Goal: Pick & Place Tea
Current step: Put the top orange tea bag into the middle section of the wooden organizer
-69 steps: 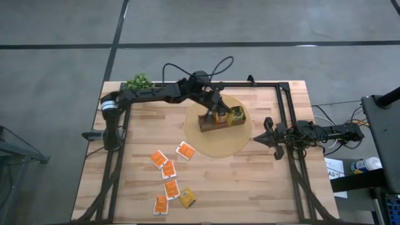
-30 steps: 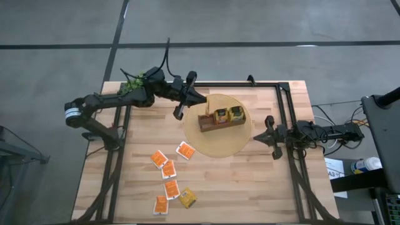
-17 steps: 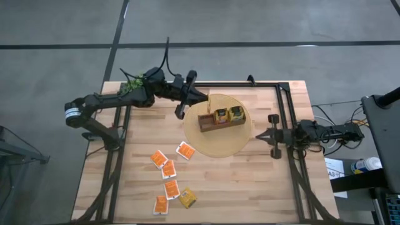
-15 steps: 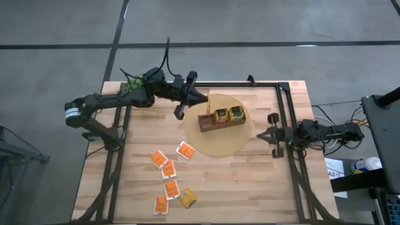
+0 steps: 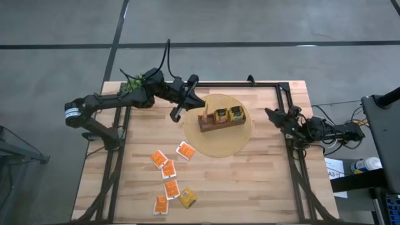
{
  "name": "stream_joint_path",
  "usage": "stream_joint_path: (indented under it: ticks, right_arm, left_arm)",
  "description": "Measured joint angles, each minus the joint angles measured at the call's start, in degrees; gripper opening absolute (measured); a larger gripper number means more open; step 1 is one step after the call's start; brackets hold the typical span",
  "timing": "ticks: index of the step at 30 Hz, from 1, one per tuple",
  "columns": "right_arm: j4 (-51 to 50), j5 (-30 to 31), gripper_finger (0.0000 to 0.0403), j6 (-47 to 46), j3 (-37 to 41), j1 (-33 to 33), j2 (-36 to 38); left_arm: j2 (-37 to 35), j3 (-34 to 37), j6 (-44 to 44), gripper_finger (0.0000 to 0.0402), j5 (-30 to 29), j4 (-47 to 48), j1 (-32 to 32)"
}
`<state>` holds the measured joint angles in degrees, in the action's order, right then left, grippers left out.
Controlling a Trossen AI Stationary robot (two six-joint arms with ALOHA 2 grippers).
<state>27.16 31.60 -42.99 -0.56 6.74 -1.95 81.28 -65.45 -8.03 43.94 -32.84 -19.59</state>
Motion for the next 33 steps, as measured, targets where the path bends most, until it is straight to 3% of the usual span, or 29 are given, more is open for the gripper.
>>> stream_joint_path:
  ticks: [3, 10, 16, 21, 26, 33]
  right_arm:
    - [0.23, 3.13, 0.0008, -0.36, 0.00, -0.02, 0.03]
    - [1.23, 1.01, 0.0008, 0.06, -0.84, -0.22, -1.15]
    - [-0.77, -1.01, 0.0021, 7.79, -10.52, -0.22, -9.11]
    - [-9.28, -5.18, 0.0071, 8.62, -20.76, -0.76, -18.22]
    - [-12.45, -13.70, 0.0139, 7.09, -29.33, -3.08, -27.40]
    - [-12.46, -32.05, 0.0210, 8.12, -41.71, -9.20, -41.05]
  left_arm:
    - [0.00, 0.00, 0.01, 0.0000, 0.00, 0.06, 0.00]
    - [-0.07, 0.00, -0.34, 0.0000, 0.59, -0.73, 0.09]
    - [-0.11, 0.00, -6.47, 0.0000, 5.98, -4.10, 0.22]
    - [-0.11, 0.00, -11.52, 0.0000, 9.57, -4.59, 0.31]
    - [-0.11, 0.00, -15.14, 0.0000, 13.62, -7.22, 0.41]
    - [-0.11, -0.02, -17.66, 0.0000, 15.53, -10.65, 0.78]
